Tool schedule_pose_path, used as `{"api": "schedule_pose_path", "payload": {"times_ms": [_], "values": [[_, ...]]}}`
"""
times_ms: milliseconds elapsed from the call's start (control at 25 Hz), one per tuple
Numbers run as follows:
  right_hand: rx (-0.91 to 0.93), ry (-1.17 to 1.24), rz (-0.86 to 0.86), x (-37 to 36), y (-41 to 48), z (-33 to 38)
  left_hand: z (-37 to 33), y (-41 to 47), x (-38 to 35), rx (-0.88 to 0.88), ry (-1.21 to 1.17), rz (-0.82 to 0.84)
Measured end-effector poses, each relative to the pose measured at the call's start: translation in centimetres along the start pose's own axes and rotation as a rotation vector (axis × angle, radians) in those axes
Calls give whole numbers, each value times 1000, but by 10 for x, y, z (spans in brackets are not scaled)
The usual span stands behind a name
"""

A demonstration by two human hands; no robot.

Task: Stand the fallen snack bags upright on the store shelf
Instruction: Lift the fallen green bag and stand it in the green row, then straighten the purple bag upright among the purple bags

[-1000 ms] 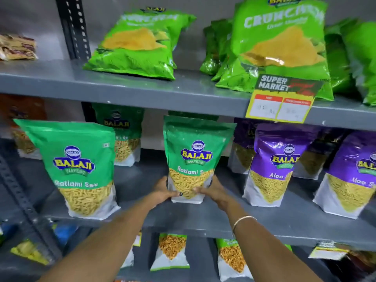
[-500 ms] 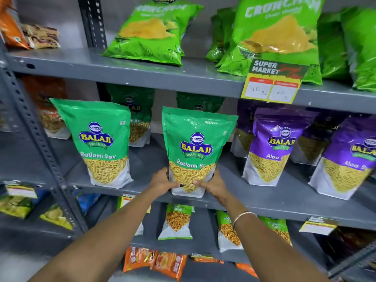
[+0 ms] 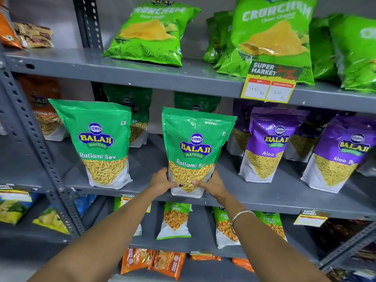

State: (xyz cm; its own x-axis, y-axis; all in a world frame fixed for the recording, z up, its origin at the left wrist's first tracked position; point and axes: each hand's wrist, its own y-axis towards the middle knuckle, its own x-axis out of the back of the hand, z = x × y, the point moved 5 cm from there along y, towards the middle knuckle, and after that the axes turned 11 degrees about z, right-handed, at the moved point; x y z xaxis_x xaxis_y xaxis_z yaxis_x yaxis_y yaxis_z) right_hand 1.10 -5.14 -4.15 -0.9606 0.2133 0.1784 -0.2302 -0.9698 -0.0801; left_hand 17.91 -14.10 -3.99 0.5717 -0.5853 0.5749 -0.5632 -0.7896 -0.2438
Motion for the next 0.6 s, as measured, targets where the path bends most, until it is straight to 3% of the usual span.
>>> {"api": "schedule_pose_path", "payload": {"times_ms": [160,280,400,480,520,600], "values": [[-20,-35,32,-2,-6,10,-3,-3,0,57,58,85],[-188,-138,-40,16,-15,1,-3,-5,6,246,321,180],[-271,-271,-180,61,-29,-5,-25,-25,-21,462,360,579],[-300,-340,-273,100,-43,-3,-53,-27,-54,420,343,743],[-306,-365,-321,121,-49,-2,-69,-20,-70,337,295,743],[-299,-366,-390,163,-57,-1,-103,-1,-98,137,161,593]]}}
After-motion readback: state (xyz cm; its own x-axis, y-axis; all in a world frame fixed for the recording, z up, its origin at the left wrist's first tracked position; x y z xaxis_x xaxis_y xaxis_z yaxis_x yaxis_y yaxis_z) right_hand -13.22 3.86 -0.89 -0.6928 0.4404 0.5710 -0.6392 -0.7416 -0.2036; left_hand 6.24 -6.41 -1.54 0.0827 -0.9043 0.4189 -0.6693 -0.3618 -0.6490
